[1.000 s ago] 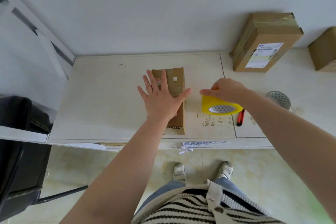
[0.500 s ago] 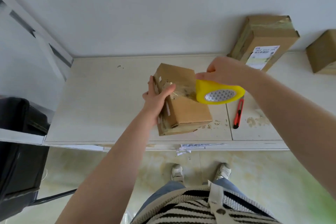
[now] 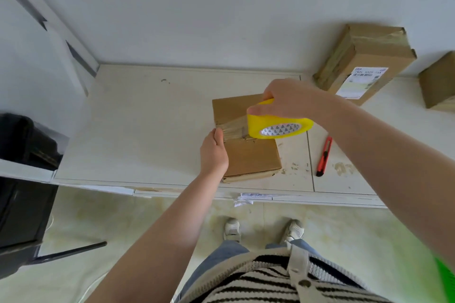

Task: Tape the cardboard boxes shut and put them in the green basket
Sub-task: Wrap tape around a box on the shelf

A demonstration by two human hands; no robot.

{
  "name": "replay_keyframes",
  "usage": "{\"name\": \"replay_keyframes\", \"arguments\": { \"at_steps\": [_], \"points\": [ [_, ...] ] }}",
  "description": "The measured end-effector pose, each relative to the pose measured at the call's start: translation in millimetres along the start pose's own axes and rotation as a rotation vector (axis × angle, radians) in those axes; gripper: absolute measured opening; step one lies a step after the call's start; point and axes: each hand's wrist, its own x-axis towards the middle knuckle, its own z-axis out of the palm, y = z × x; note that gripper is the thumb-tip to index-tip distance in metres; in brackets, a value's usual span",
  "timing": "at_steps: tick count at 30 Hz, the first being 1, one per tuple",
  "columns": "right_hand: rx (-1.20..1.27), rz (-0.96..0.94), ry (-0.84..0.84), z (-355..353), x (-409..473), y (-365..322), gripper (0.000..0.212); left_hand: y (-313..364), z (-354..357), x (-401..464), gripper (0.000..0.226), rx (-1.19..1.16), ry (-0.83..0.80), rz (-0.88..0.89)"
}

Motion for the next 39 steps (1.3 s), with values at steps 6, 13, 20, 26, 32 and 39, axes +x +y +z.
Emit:
{"name": "replay_keyframes", "arguments": {
  "at_steps": [6, 13, 20, 26, 32, 39],
  "points": [
    [0.048, 0.017, 0.024, -2, -6, 11, 0.075, -3, 1, 4, 0.039, 0.121, 0.040, 0.092],
    [-0.109, 0.197, -0.056, 26, -4, 57, 0.091, -6, 2, 8, 0.039, 0.120, -0.004, 0.092],
    [0.170, 0.263, -0.105, 60, 7, 73, 0.078, -8, -5, 11, 0.044, 0.193, -0.010, 0.133],
    [0.250, 0.289, -0.117, 72, 9, 73, 0.070, -7, -10, 14, 0.046, 0.241, -0.033, 0.173],
    [0.265, 0.311, -0.136, 81, -5, 68, 0.068, -11, -21, 15, 0.046, 0.310, -0.126, 0.198],
    [0.241, 0.321, -0.145, 87, -11, 69, 0.065, 25, 3, 7, 0.060, 0.624, -0.057, 0.378]
  ]
}}
